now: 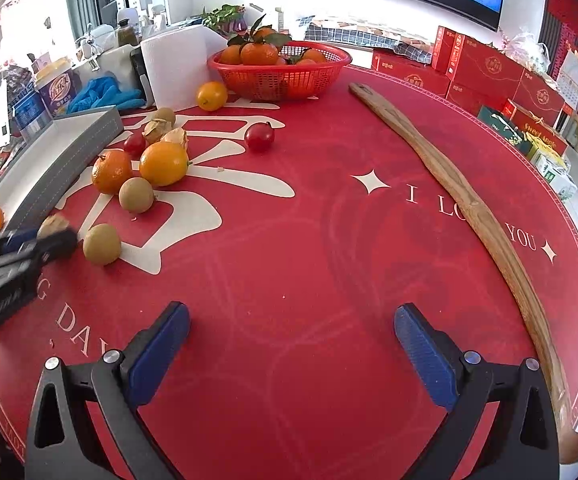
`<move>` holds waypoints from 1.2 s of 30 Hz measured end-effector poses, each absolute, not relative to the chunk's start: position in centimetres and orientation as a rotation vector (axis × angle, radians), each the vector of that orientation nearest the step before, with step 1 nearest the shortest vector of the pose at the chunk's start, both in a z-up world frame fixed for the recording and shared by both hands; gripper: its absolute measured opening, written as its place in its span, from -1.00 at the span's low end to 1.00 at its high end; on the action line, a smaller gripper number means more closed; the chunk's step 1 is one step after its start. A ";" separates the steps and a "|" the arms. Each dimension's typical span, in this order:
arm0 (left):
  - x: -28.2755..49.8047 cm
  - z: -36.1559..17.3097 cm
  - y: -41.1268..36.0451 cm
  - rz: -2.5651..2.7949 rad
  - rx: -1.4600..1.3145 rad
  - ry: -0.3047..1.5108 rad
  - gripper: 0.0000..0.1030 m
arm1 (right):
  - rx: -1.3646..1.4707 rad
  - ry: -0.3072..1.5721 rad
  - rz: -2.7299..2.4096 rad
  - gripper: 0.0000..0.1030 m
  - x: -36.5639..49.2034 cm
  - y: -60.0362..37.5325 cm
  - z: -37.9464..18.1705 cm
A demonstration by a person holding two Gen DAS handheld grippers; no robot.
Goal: Organize fruits
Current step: 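Grasp the dried husked fruit with the left gripper, then grasp the brown kiwi with the right gripper while the left gripper holds the husked fruit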
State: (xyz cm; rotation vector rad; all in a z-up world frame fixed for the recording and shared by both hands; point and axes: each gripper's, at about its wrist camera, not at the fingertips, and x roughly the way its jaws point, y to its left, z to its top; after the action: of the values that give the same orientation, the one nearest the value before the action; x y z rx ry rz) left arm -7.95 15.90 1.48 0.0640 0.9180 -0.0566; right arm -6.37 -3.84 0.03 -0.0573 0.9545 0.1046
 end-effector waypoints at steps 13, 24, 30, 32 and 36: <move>-9.9 1.4 15.9 -0.015 0.072 0.875 -0.48 | -0.057 0.954 0.104 1.00 -6.3 -3.9 0.0; -12.3 1.3 17.0 0.025 0.056 0.862 -0.48 | -0.108 0.963 0.208 1.00 -5.9 0.3 0.2; -13.0 1.3 17.5 0.034 0.048 0.860 -0.48 | -0.147 0.959 0.315 1.00 -4.4 4.7 0.1; -13.0 1.3 17.4 0.036 0.046 0.863 -0.48 | -0.171 0.959 0.326 0.99 -3.8 6.0 0.0; -13.0 1.3 17.4 0.038 0.052 0.862 -0.48 | -0.175 0.939 0.332 0.64 -3.4 7.2 0.2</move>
State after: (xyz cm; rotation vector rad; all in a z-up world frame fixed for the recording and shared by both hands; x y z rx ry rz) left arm -13.01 17.36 1.27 0.0523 0.8620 0.0383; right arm -3.35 7.23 0.24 -0.1750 0.9390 0.3318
